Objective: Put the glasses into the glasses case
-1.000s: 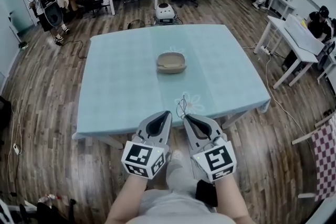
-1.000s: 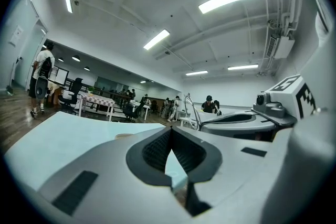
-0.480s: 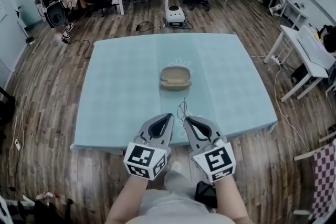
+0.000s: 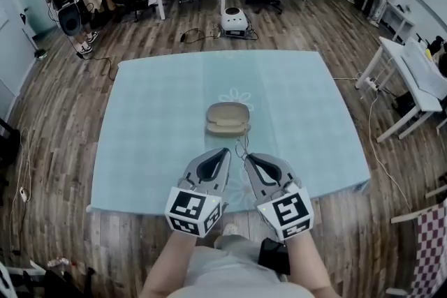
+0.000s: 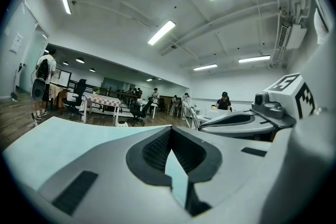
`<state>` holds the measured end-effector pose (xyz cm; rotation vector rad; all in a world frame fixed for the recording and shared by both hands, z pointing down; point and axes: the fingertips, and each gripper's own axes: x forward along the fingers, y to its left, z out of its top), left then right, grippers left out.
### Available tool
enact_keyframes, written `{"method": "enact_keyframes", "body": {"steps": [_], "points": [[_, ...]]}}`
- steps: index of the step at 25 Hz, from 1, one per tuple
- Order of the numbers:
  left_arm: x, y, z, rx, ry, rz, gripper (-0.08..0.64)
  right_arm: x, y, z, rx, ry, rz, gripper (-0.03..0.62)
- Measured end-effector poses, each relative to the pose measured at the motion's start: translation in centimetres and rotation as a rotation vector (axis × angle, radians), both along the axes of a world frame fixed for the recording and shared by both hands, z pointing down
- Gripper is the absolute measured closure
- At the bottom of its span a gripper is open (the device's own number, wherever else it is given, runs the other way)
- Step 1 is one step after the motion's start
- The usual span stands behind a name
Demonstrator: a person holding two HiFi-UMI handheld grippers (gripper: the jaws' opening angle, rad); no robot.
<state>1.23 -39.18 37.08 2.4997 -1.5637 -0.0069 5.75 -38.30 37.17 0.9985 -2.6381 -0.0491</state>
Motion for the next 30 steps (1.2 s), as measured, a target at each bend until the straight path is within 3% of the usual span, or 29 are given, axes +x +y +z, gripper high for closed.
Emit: {"method": "enact_keyframes", "body": {"steps": [18,30], "points": [[-2.6,-4.8,3.3,-0.072,0.013,-0.122,0.551,-0.6,-6.3,3.0,-0.023,0.133,-0.131,0.58],[-3.7,-9.9,4.8,-0.106,0.015,-0.086,0.551,-2.4,-12.0,5.4,-0.026,0.228,-0.163,0.58]]}}
